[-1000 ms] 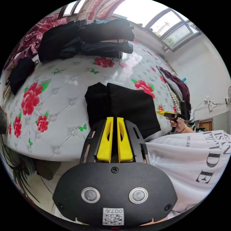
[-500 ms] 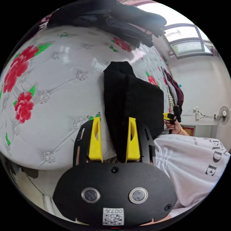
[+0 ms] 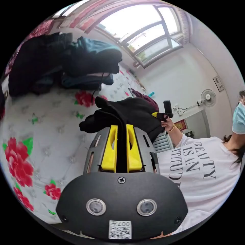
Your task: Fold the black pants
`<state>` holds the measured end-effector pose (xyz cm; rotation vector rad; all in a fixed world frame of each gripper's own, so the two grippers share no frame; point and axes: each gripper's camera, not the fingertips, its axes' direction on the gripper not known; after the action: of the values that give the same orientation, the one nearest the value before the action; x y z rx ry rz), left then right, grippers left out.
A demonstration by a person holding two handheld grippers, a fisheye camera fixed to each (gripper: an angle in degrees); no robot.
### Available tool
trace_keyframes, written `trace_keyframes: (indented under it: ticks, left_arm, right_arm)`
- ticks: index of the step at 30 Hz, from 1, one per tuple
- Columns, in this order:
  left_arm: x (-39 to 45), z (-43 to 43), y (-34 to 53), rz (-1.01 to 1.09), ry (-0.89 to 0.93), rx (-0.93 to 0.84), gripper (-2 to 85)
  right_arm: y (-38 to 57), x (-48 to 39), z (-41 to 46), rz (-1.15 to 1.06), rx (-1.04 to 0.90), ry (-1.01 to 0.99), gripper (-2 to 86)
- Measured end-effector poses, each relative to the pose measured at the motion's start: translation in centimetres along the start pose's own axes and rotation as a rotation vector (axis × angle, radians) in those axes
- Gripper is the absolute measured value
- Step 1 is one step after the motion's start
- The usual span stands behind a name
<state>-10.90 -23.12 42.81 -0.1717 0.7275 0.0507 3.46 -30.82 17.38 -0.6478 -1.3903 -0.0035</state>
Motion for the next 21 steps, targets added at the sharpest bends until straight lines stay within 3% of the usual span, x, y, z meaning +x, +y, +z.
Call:
trace_keyframes:
  ticks: [5,8,11,14,21]
  left_arm:
    - [2.7,-8.5,-12.8,0.134,-0.104,0.184,6.0]
    - [1.9,-10.6,-20.6,0.083,-0.258,0.274,7.4]
    - [-0.9,-8.8,-23.8,-0.067,-0.531,0.326,9.6]
    - [-3.1,-3.5,-20.9,-0.124,-0.625,0.272,10.7]
    - [-1.8,13.7,-4.5,-0.114,-0.741,-0.16,8.1]
  right_arm:
    - [-12.9,-9.2,-4.3,-0.233,0.13,0.081,0.1]
    - [-20.2,-10.6,-4.1,-0.203,0.235,0.15,0.8]
    - [-24.1,-8.3,-1.3,-0.13,0.283,0.339,2.2]
    - [-21.6,-4.8,2.8,-0.099,0.235,0.489,3.4]
    - [0.9,5.8,11.9,0.0,-0.161,0.733,4.8]
